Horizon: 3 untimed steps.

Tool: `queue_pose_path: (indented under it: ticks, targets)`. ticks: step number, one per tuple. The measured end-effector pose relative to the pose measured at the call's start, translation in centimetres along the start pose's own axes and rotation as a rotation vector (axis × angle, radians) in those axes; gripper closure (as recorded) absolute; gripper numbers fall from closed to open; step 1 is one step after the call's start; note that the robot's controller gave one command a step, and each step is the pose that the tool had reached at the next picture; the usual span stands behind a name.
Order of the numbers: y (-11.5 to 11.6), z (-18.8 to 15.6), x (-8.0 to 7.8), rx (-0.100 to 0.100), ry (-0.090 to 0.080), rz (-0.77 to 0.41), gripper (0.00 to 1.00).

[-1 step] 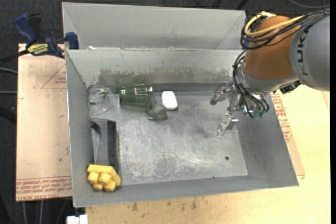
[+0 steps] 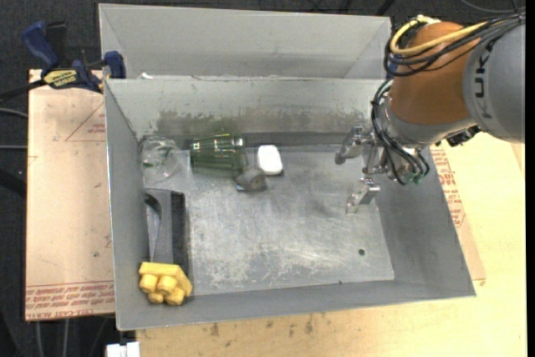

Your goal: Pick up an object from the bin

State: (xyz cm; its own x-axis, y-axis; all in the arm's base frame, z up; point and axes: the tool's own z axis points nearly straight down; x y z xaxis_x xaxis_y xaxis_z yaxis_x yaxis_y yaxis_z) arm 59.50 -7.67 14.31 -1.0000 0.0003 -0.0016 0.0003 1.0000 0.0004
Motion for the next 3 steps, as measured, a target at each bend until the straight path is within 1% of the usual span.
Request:
queue_pose_path:
  ticks: [1,2,3]
  targets:
    - [4.7,4.0,-2.4,0.002,-0.007,-0.309,0.0]
    - [13.6,4.5,-2.7,-0.001,0.0,-0.428,0.0]
    - [15.2,4.2,-4.0,-0.003,-0.003,-0.344,0.0]
